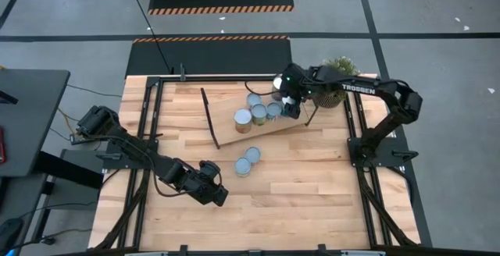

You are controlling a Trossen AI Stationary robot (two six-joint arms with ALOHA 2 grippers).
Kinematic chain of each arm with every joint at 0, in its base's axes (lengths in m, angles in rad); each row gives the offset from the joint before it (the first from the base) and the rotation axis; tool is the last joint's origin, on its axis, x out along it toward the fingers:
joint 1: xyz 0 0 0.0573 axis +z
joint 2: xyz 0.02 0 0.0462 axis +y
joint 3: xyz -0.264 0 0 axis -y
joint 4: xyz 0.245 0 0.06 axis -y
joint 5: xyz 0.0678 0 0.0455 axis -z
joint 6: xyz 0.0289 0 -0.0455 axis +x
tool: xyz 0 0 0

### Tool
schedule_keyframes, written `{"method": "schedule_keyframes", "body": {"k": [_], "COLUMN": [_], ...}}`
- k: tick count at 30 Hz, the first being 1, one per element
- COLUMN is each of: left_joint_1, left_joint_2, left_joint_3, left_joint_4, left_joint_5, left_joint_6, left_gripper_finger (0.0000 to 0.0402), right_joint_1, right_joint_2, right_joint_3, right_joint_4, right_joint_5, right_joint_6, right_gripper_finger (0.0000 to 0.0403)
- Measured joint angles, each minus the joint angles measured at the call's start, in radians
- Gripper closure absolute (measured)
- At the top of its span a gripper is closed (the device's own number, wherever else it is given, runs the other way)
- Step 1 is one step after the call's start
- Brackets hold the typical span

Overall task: Pick and place cans onto a shelf
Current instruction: Put the blue can on the shelf

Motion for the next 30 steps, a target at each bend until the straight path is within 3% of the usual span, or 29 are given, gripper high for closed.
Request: {"method": "schedule_keyframes", "body": {"k": [16, 20, 30], "left_joint_1": [0.000, 0.000, 0.000], "left_joint_2": [0.000, 0.000, 0.000], "left_joint_3": [0.000, -0.001, -0.001], "left_joint_4": [0.000, 0.000, -0.008], "left_joint_5": [0.000, 0.000, 0.000], "left_joint_6": [0.001, 0.002, 0.002], "left_gripper_finger": [0.0191, 0.0191, 0.0191], "right_joint_1": [0.053, 0.094, 0.192], "right_joint_2": [-0.002, -0.002, 0.036], "right_joint_3": [0.330, 0.348, 0.340], "right_joint_4": [-0.129, -0.040, 0.235], "right_joint_5": [0.060, -0.027, -0.085], "right_joint_6": [-0.025, -0.032, -0.073], "right_gripper_finger": [0.0069, 0.0068, 0.0068]}}
